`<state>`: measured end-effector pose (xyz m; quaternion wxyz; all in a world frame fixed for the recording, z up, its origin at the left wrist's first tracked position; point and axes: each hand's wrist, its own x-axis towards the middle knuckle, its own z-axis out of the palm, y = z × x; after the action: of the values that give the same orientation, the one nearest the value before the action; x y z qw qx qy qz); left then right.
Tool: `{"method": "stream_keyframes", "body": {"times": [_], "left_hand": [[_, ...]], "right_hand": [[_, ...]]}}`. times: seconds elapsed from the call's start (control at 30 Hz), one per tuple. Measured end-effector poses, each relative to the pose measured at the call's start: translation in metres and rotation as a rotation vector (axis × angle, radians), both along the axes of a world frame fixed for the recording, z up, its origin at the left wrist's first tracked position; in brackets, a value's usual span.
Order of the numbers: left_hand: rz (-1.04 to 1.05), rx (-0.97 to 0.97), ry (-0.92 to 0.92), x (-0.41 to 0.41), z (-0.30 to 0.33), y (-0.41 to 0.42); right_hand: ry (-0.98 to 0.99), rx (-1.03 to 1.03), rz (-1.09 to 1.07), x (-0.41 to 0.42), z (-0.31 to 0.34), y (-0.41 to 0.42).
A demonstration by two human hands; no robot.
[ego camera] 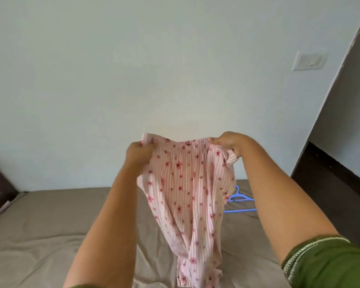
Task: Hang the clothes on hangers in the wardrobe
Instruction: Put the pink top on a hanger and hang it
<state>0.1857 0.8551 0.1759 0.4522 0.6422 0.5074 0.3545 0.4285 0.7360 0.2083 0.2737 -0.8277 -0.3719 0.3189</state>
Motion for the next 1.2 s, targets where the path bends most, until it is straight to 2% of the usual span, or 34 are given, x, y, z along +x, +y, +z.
{"method": "stream_keyframes", "body": {"times": [0.07, 0.2, 0.23, 0.3, 0.37, 0.43, 0.47, 0.5, 0.57, 0.6, 0.63, 0.67, 0.7, 0.8, 0.9, 1.0, 1.1, 1.2], "left_hand": [[0.009, 0.109, 0.080, 0.018, -0.001, -0.018], [-0.218, 0.180, 0.093, 0.054, 0.004, -0.053], [-0.271, 0.209, 0.095, 0.059, 0.006, -0.056], [-0.342, 0.238, 0.023, 0.062, 0.009, -0.053], [-0.417, 0.216, -0.141, 0.053, 0.012, -0.043], [-0.454, 0.224, -0.217, 0.044, 0.013, -0.031], [-0.425, 0.227, -0.226, 0.041, 0.015, -0.025], [-0.379, 0.217, -0.239, 0.038, 0.018, -0.022], [-0.332, 0.169, -0.286, 0.035, 0.024, -0.018], [-0.345, 0.178, -0.283, 0.034, 0.027, -0.016], [-0.377, 0.214, -0.260, 0.033, 0.032, -0.016], [-0.413, 0.265, -0.225, 0.033, 0.036, -0.016], [-0.433, 0.318, -0.202, 0.032, 0.041, -0.018], [-0.371, 0.387, -0.276, 0.029, 0.046, -0.025], [-0.350, 0.439, -0.441, 0.031, 0.033, -0.040], [-0.243, 0.603, -0.335, 0.031, 0.000, -0.042], [-0.083, 0.566, -0.203, 0.017, -0.035, -0.036], [-0.139, 0.643, -0.018, 0.009, -0.081, -0.041]], "right_hand": [[-0.172, -0.002, 0.016, -0.020, 0.002, 0.008], [-0.366, 0.105, -0.012, -0.058, 0.013, 0.026], [-0.358, 0.161, -0.034, -0.066, 0.019, 0.028], [-0.199, 0.278, -0.085, -0.079, 0.032, 0.033], [0.045, 0.381, -0.080, -0.082, 0.042, 0.037], [0.322, 0.444, -0.002, -0.078, 0.051, 0.033], [0.365, 0.442, 0.075, -0.077, 0.054, 0.031], [0.274, 0.418, 0.174, -0.075, 0.057, 0.028], [-0.268, 0.297, 0.356, -0.076, 0.059, 0.027], [-0.569, 0.289, 0.381, -0.077, 0.057, 0.029], [-0.771, 0.324, 0.370, -0.080, 0.055, 0.030], [-0.845, 0.375, 0.351, -0.083, 0.053, 0.033], [-0.832, 0.410, 0.369, -0.085, 0.052, 0.035], [-0.539, 0.432, 0.470, -0.083, 0.062, 0.036], [-0.640, 0.503, 0.441, -0.083, 0.071, 0.037], [-0.723, 0.570, 0.406, -0.087, 0.072, 0.043], [-0.755, 0.646, 0.312, -0.078, 0.075, 0.045], [-0.793, 0.681, 0.241, -0.068, 0.080, 0.045]]}}
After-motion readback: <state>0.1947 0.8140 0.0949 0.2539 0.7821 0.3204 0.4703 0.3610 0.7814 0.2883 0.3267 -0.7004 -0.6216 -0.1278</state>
